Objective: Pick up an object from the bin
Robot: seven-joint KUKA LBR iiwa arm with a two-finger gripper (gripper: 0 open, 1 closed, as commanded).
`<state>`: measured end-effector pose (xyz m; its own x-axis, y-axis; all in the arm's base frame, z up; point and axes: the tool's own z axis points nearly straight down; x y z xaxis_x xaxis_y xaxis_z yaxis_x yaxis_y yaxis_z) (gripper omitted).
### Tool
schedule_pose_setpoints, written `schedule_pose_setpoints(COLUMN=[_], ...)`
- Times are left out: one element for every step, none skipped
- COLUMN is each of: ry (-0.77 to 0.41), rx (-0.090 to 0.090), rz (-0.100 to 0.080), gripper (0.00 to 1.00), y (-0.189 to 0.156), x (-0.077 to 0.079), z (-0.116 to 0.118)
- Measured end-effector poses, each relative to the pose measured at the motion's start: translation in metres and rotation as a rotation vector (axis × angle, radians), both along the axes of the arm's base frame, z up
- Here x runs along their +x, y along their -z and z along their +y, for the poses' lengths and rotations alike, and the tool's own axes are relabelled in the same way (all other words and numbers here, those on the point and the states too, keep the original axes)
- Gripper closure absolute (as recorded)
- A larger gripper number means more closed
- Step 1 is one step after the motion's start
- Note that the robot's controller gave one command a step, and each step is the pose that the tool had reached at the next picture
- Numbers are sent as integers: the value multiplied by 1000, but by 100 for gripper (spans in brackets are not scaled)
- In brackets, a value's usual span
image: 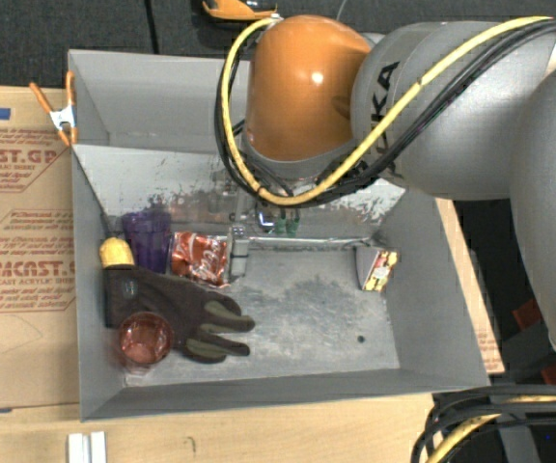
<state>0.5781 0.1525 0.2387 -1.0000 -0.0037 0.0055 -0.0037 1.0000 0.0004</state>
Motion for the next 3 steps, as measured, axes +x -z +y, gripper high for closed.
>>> schedule_pose_setpoints(ry=[2, -27, -232], rx=[1, 2, 1], rz=[-7, -14, -7], gripper=[0, 0, 0], y=[-5, 47, 96], x=[1, 1, -1], z=[-1, 1, -1])
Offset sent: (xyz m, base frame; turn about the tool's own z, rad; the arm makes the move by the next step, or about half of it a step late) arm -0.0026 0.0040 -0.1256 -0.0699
